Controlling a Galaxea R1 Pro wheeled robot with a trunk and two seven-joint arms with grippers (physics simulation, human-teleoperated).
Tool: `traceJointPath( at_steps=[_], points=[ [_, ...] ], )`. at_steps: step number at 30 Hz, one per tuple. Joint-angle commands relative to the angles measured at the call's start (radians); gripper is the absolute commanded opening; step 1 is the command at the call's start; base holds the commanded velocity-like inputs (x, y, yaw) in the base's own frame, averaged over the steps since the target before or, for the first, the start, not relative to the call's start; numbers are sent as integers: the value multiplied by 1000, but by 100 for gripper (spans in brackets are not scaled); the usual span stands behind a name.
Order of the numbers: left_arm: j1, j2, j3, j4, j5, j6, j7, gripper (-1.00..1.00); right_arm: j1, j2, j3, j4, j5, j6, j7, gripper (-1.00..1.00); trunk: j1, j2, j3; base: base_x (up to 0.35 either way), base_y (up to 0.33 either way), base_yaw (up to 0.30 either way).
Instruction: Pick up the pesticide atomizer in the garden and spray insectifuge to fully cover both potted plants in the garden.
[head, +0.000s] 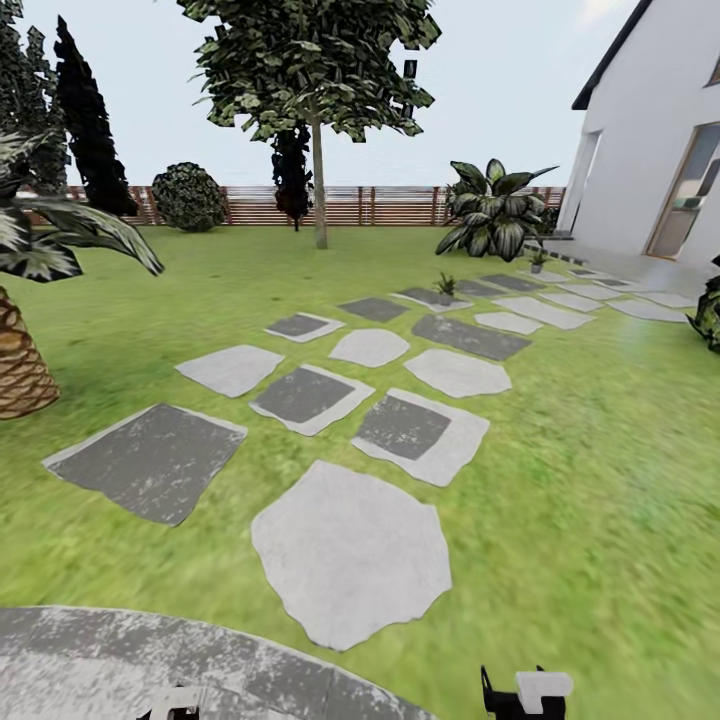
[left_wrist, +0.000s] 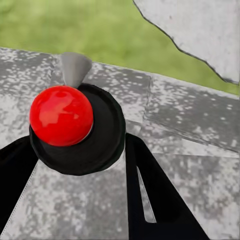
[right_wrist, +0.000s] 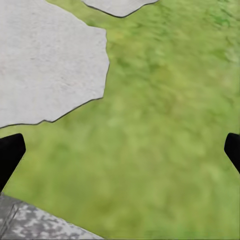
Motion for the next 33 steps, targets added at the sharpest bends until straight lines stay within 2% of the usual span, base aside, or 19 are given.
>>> traceJointPath(
  at_steps=[1,33],
  points=[
    [-1,0,9,1,-10,-4,-5,-100,-1,0,0,1,9,-1,-7,100,0,0,-1,340,0,0],
    [-1,0,9,1,-11,-4,-5,-100,-1,0,0,1,9,-1,-7,100,0,0,-1,340,0,0]
  ],
)
